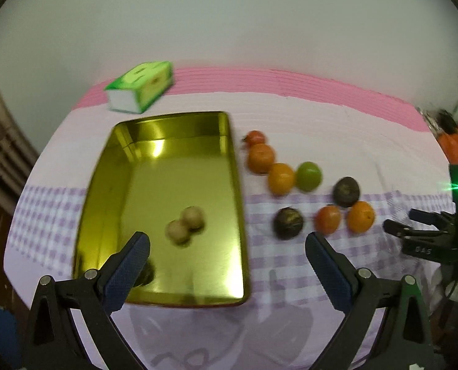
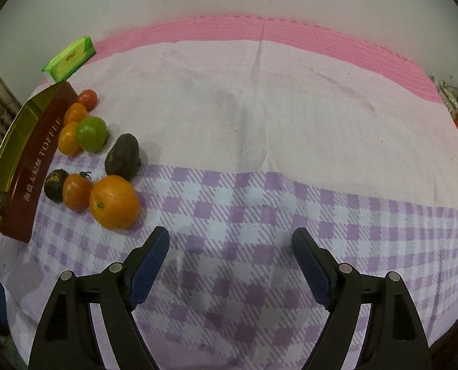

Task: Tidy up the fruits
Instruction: 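Close the left gripper on the second dark brown fruit, then lift the dark brown fruit with the left gripper over the tray, then lower the fruit into the tray and open the left gripper, then withdraw the left gripper from the tray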

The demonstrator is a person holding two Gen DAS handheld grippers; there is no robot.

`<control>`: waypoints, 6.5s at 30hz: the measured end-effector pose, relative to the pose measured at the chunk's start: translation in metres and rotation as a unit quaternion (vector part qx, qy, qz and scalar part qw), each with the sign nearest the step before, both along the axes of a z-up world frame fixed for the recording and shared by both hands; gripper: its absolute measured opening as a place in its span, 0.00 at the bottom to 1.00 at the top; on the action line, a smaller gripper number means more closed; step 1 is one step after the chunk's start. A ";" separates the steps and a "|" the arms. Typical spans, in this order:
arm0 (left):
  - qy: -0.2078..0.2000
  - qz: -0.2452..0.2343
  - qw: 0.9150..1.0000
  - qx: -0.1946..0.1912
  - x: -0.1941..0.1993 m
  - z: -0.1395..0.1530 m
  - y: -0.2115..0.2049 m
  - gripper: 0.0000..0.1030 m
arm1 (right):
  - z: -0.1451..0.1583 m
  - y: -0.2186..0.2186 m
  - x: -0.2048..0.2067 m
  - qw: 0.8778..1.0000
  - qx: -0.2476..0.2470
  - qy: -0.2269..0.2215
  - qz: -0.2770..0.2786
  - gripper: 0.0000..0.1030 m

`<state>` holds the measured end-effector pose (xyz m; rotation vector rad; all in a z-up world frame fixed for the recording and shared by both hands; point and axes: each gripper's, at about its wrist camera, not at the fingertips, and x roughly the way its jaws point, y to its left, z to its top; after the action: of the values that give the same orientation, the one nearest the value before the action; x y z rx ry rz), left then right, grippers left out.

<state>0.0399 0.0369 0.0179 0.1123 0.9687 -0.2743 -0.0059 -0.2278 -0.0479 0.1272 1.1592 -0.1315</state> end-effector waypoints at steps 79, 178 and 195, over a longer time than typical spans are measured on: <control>0.118 -0.060 0.991 0.021 0.048 -0.070 -0.090 0.31 | -0.016 0.002 0.006 1.000 -0.016 0.007 0.014 1.00; 0.109 0.011 0.994 0.013 0.026 -0.062 0.056 0.44 | -0.017 0.002 0.002 1.000 -0.017 -0.018 0.002 1.00; 0.058 0.043 0.997 0.004 0.022 -0.030 0.075 0.65 | -0.007 0.027 0.003 0.999 -0.007 -0.020 0.043 0.91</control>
<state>0.0616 0.1121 -0.0119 0.0623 1.0863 -0.2003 -0.0029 -0.2004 -0.0553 0.0677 1.1219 -0.0615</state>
